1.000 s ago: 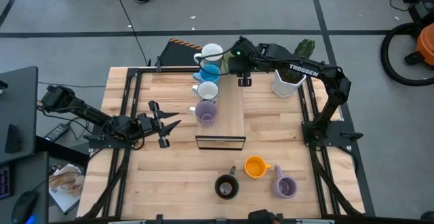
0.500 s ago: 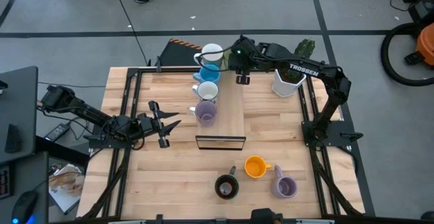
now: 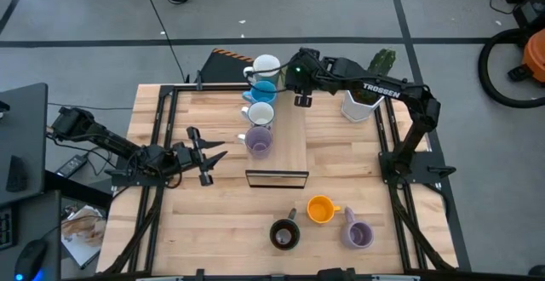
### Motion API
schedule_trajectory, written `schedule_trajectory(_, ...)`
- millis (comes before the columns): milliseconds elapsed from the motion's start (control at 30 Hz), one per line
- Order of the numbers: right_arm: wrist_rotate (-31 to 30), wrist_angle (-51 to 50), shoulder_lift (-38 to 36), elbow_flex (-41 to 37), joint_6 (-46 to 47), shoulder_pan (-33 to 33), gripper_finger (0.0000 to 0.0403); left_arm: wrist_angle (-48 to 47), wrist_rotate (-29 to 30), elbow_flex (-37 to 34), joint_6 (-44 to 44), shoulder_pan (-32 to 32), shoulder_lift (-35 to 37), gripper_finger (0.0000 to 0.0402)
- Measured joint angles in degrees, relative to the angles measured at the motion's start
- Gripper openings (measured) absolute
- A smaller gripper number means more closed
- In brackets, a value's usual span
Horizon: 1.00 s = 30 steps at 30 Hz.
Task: Place coffee mugs
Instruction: Put the green patterned mug on the shelf, then put the yellow mug on the shelf
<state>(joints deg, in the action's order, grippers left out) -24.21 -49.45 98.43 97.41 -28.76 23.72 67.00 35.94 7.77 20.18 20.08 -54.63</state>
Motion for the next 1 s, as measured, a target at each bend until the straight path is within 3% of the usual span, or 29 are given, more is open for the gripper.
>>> schedule_trajectory(100, -2.79, -0.34, -0.77, -0.02, -0.83, -1.15, 0.0186, -0.93, -0.02, 0.00, 0.02, 0.00, 0.00, 0.0142)
schedule_trajectory(367, -2.89, -1.87, -5.18, -0.02, 4.85, -5.13, 0.0186, -1.31, 0.00, -0.02, 0.15, 0.00, 0.00, 0.0142)
schedule_trajectory(533, 5.78, -9.47, -7.71, 0.00, 14.50, -9.65, 0.0186, -1.29, 0.00, -0.02, 0.13, -0.02, 0.00, 0.0142)
schedule_trajectory(633, 10.13, -13.23, -8.99, 0.00, 20.34, -13.81, 0.0186, -1.29, 0.00, -0.02, 0.13, -0.02, 0.00, 0.0142)
schedule_trajectory(1000, 10.56, -19.31, -9.64, 0.00, 41.67, -36.53, 0.0186, -0.87, 1.65, -0.02, 9.39, -0.02, 0.00, 0.0142)
